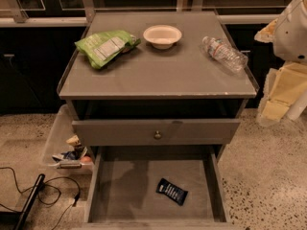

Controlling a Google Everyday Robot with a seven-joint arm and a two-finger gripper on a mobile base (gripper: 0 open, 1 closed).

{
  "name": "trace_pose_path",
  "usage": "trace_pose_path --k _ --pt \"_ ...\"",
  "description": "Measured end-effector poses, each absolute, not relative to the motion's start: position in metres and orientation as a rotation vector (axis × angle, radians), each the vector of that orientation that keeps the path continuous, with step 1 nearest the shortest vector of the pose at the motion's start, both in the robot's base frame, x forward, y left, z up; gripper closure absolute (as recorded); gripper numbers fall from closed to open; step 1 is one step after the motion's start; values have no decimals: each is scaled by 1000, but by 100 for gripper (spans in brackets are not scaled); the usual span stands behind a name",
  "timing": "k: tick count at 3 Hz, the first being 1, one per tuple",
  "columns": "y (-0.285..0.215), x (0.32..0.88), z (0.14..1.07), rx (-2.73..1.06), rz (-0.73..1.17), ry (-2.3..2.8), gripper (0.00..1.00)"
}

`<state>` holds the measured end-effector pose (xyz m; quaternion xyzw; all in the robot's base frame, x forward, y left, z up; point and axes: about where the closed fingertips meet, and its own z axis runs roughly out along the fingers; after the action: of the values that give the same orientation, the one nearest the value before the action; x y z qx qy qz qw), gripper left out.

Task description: Pick rxbar blueberry from middle drawer and place on counter

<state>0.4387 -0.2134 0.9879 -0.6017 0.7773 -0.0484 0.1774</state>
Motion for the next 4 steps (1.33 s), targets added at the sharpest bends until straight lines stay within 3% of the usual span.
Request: trace_pose_path --k 2,4 --pt "-213 424 962 -1705 -98 2239 0" --pt "-208 375 834 -1739 137 2217 0"
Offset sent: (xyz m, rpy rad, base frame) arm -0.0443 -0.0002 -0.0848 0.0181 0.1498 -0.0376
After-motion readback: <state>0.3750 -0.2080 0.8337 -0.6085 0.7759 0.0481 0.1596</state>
